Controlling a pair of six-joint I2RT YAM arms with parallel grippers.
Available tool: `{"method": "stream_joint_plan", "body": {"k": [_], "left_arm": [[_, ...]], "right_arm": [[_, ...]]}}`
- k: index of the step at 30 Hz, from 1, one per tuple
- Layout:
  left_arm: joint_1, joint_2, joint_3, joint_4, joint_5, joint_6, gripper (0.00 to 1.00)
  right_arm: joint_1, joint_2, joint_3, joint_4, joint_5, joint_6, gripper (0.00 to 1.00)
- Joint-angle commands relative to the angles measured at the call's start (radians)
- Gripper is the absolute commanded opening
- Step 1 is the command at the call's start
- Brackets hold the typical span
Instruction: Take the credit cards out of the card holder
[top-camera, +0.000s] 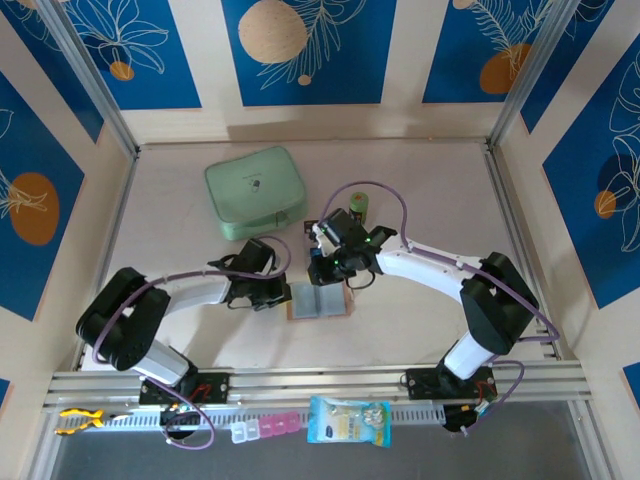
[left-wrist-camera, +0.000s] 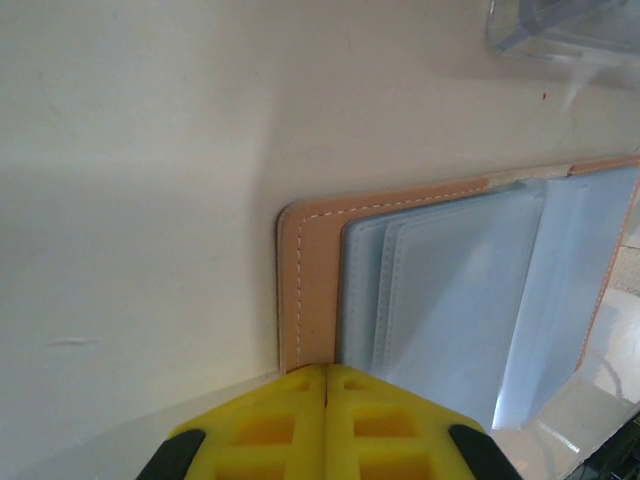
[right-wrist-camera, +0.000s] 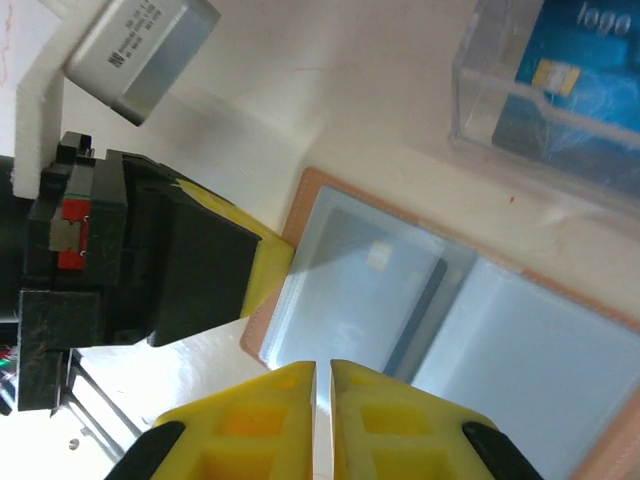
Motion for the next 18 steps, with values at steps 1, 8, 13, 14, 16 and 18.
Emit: {"method": "stream_joint_plan", "body": {"k": [1, 8, 13, 14, 16, 18], "left_arm": [[-0.005, 0.007, 0.023, -0.048, -0.027, 0.027, 0.00], [-0.006, -0.044, 0.012, -0.072, -0.032, 0.034, 0.00], [-0.014, -0.066, -0.015, -0.034, -0.004, 0.010, 0.00], [-0.015, -0.064, -0.019, -0.030, 0.000, 0.008, 0.00], [-0.018, -0.058, -0.021, -0.031, 0.003, 0.006, 0.00], [-0.022, -0.051, -0.023, -0.039, 0.000, 0.005, 0.00]], "right_arm": [[0.001, -0.003, -0.017, 0.008, -0.055, 0.141, 0.12], [-0.003, 0.021, -0.042, 0.029, -0.119, 0.234, 0.13], [-0.006, 0.028, -0.058, 0.050, -0.140, 0.245, 0.17], [-0.006, 0.031, -0.060, 0.054, -0.144, 0.249, 0.18], [-0.006, 0.039, -0.061, 0.065, -0.154, 0.259, 0.19], [-0.005, 0.051, -0.061, 0.076, -0.169, 0.268, 0.20]]}}
